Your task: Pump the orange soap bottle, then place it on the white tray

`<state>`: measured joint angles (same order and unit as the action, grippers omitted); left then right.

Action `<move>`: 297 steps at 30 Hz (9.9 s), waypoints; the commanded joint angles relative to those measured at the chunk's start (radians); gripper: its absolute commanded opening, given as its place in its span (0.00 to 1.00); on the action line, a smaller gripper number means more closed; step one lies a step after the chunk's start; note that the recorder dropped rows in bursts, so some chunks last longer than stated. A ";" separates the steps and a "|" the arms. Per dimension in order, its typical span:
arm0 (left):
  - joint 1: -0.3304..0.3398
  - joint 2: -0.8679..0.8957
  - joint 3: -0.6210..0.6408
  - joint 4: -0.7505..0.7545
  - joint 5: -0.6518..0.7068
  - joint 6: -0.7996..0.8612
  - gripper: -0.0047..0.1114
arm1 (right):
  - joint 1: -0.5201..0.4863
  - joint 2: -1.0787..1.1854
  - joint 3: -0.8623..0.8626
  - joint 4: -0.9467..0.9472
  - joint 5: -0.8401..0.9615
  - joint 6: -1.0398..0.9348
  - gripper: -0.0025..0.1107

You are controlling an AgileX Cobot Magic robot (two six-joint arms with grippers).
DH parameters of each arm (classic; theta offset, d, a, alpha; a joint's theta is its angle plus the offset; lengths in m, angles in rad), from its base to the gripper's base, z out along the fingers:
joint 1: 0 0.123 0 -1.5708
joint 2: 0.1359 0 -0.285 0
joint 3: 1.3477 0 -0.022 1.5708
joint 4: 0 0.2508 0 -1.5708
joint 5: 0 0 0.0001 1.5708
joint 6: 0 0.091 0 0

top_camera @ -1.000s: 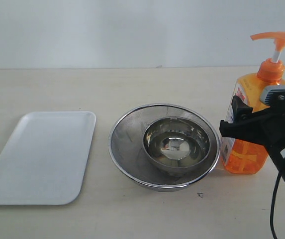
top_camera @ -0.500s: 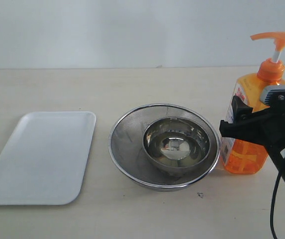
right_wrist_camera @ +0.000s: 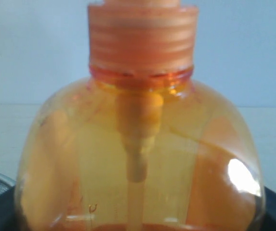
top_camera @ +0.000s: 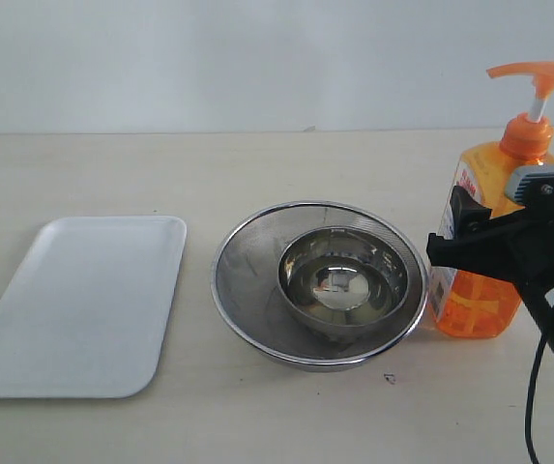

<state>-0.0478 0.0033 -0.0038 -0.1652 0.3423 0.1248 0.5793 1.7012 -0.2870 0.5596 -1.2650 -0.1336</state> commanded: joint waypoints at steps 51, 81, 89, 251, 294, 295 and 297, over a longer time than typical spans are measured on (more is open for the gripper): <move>-0.007 -0.003 0.004 -0.011 -0.001 -0.002 0.08 | -0.001 0.007 0.006 -0.016 0.044 0.134 0.61; -0.007 -0.003 0.004 -0.011 -0.001 -0.002 0.08 | -0.001 0.007 0.006 -0.009 0.081 0.127 0.82; -0.007 -0.003 0.004 -0.011 -0.001 -0.002 0.08 | -0.001 0.007 0.006 -0.009 0.067 0.134 0.82; -0.007 -0.003 0.004 -0.011 -0.004 -0.002 0.08 | 0.409 0.315 -1.027 -0.208 0.485 -0.088 0.02; -0.007 -0.003 0.004 -0.011 -0.004 -0.002 0.08 | 0.430 0.510 -1.027 -0.238 0.395 -0.028 0.15; -0.007 -0.003 0.004 -0.011 -0.004 -0.002 0.08 | 0.430 0.510 -1.027 -0.243 0.401 -0.028 0.23; -0.007 -0.003 0.004 -0.011 -0.004 -0.002 0.08 | 0.430 0.510 -1.027 -0.245 0.405 -0.028 0.39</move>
<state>-0.0478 0.0033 -0.0038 -0.1652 0.3423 0.1248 1.0083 2.2163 -1.3024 0.3281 -0.8078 -0.1648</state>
